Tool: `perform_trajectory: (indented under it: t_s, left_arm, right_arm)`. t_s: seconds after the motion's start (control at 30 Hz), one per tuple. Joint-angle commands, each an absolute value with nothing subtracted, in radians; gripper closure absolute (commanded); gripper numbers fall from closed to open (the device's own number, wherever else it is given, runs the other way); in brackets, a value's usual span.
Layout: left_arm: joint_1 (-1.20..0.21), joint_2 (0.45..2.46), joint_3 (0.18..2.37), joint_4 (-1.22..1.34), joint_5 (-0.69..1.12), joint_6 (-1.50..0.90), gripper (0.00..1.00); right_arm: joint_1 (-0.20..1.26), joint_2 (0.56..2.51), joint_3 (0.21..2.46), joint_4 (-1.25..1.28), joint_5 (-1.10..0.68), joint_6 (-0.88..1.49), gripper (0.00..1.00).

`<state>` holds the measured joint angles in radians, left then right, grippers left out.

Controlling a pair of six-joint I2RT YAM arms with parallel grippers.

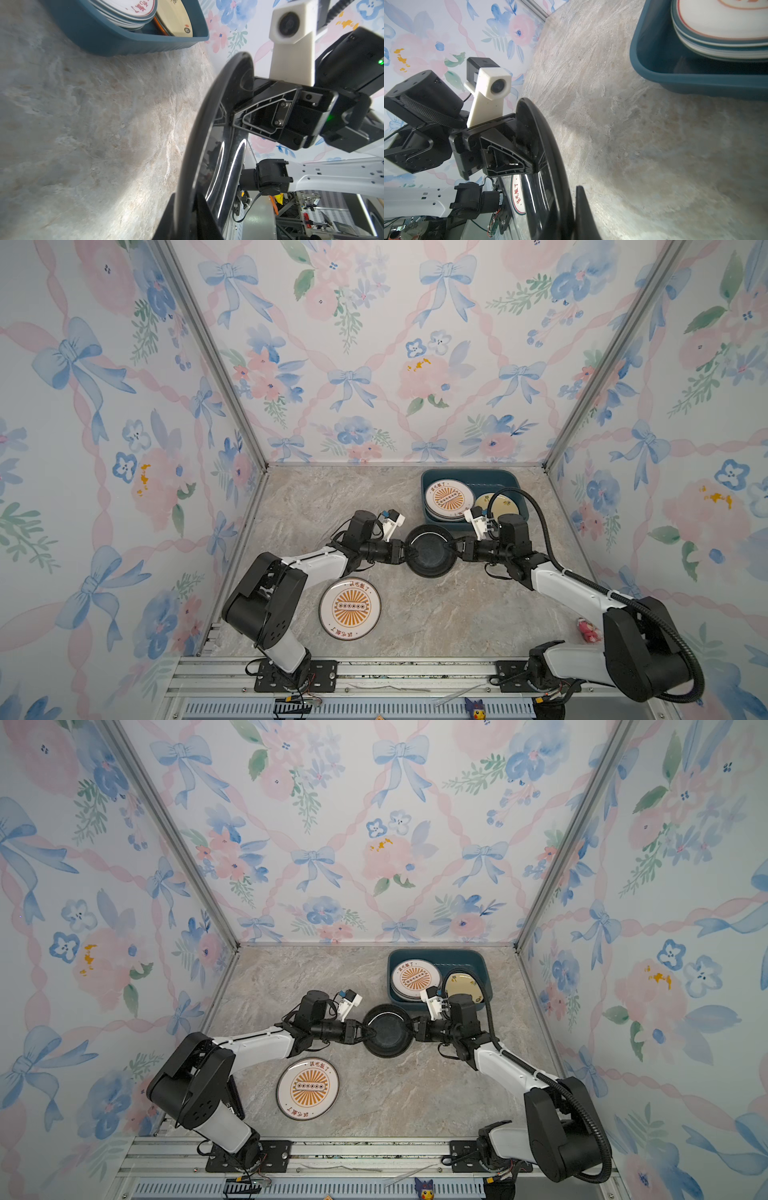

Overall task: Place the plates into the plastic bin on the countertop
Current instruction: Pick up the plate from the middle-right of the table, then place the plate in the plastic bin.

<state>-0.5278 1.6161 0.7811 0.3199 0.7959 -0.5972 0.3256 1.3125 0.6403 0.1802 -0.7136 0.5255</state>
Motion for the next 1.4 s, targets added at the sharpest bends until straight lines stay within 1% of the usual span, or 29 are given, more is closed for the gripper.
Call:
perform_trajectory:
  t_s: [0.0,0.13,0.27,0.33,0.37,0.4,0.43,0.5,0.7,0.8,0.97,1.1,1.37]
  left_arm:
    - [-0.55,1.601,0.774,0.336,0.791,-0.562,0.69]
    - [-0.55,1.593,0.772,0.336,0.783,-0.567,0.47]
    - [-0.548,1.574,0.766,0.329,0.776,-0.564,0.26]
    - [-0.547,1.563,0.763,0.319,0.767,-0.559,0.19]
    - [-0.545,1.555,0.761,0.308,0.759,-0.553,0.09]
    - [-0.544,1.55,0.759,0.301,0.754,-0.548,0.05]
    - [-0.542,1.539,0.757,0.288,0.745,-0.542,0.03]
    - [-0.539,1.518,0.757,0.252,0.724,-0.524,0.02]
    - [-0.537,1.435,0.744,0.168,0.631,-0.494,0.02]
    - [-0.535,1.407,0.742,0.152,0.614,-0.487,0.02]
    - [-0.534,1.412,0.712,0.149,0.61,-0.486,0.02]
    - [-0.534,1.414,0.71,0.152,0.611,-0.486,0.02]
    - [-0.534,1.418,0.707,0.155,0.604,-0.483,0.02]
  right_arm:
    - [0.342,1.272,0.696,0.127,-0.709,0.522,1.0]
    - [0.328,1.254,0.751,0.014,-0.656,0.488,1.0]
    - [0.289,1.247,0.801,-0.046,-0.638,0.483,1.0]
    - [0.261,1.24,0.823,-0.071,-0.631,0.482,1.0]
    - [0.241,1.238,0.834,-0.084,-0.624,0.483,1.0]
    - [0.223,1.239,0.847,-0.093,-0.622,0.483,1.0]
    - [0.198,1.244,0.861,-0.105,-0.624,0.49,1.0]
    - [0.144,1.263,0.896,-0.133,-0.631,0.497,1.0]
    - [-0.061,1.375,0.991,-0.143,-0.673,0.55,1.0]
    - [-0.124,1.447,1.025,-0.118,-0.678,0.573,1.0]
    - [-0.178,1.556,1.1,-0.12,-0.645,0.58,1.0]
    - [-0.207,1.606,1.14,-0.138,-0.6,0.572,1.0]
    - [-0.214,1.673,1.224,-0.284,-0.451,0.489,1.0]
